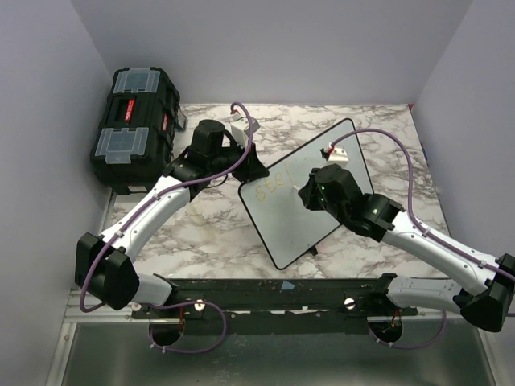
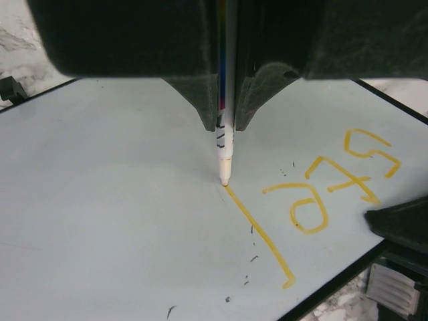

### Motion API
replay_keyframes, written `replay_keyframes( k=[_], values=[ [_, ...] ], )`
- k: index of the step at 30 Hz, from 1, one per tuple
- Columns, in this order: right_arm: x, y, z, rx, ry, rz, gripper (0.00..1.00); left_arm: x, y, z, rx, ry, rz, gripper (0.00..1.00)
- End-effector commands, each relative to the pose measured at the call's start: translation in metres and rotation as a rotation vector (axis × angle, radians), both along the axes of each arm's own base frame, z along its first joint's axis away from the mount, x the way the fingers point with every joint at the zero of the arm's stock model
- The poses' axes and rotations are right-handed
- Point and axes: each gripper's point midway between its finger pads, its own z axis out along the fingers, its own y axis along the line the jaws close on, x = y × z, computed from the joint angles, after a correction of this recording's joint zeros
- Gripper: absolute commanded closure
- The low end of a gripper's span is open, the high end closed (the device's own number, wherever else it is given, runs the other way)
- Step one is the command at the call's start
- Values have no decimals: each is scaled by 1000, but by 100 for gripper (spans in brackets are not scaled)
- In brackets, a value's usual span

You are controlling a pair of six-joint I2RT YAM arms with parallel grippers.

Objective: Write a sentence on the whiteboard

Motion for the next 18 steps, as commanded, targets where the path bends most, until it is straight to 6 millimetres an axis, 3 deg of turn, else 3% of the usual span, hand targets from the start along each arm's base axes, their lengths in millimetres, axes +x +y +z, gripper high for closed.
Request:
replay_keyframes(
  k=[1,9,18],
  values=[
    [-11,-9,-6,-72,66,22,99,-4,-10,32,-66,-96,-55,100],
    [-11,-5,44,11,-10,47,99,-3,-10,31,-65,-95,-54,100],
    [10,6,66,76,-119,13,99,-3,-10,31,-63,-96,-53,100]
  ],
)
